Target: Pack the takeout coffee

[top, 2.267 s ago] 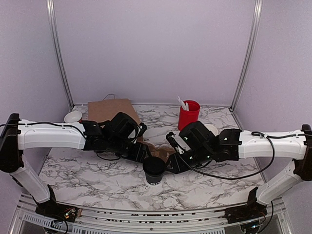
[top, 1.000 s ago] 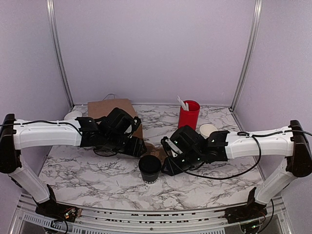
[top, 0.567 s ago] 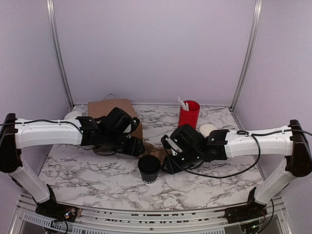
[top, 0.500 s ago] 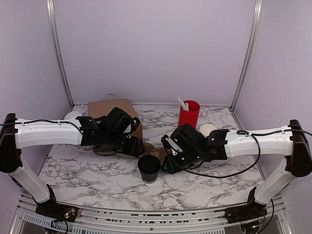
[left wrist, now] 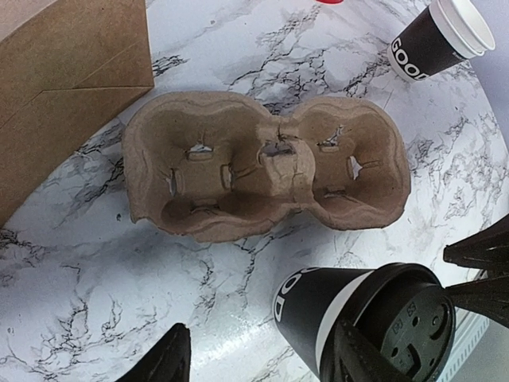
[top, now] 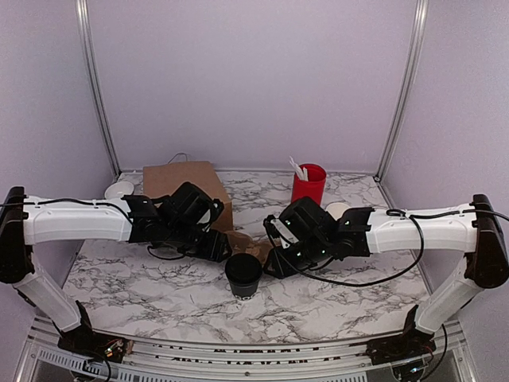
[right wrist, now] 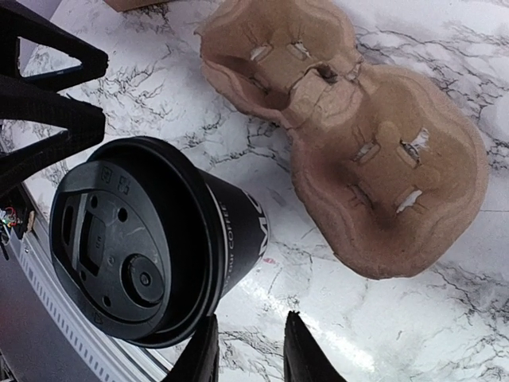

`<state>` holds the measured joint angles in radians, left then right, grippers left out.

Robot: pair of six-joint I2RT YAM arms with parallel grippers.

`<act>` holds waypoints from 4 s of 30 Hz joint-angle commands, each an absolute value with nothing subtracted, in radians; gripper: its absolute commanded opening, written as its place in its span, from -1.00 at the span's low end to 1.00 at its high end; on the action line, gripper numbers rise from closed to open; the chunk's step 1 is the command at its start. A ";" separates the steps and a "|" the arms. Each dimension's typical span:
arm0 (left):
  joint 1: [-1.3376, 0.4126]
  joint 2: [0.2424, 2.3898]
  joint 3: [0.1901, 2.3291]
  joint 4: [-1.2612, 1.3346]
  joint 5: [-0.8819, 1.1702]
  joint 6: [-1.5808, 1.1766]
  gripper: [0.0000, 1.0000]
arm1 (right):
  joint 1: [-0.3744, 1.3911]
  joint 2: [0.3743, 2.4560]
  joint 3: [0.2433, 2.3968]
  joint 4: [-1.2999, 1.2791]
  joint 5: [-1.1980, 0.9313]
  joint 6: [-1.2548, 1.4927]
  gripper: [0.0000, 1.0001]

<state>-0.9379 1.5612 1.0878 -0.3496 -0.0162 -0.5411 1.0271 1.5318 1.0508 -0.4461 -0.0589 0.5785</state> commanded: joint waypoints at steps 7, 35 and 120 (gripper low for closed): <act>-0.962 1.509 1.066 -0.377 -0.014 -0.568 0.24 | 1.020 1.534 1.099 -0.428 -0.059 0.545 -0.42; -0.994 1.448 1.006 -0.380 -0.037 -0.619 0.24 | 1.026 1.643 1.205 -0.430 -0.095 0.477 -0.33; -1.114 1.236 0.635 -0.057 -0.108 -1.075 0.24 | 1.148 1.250 0.744 -0.220 0.029 0.927 -0.22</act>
<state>-1.1385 1.2667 0.6239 -0.0013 -0.1986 -1.1511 1.1408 1.2552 0.7582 -0.2455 0.0280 0.8993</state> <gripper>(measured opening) 0.619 0.399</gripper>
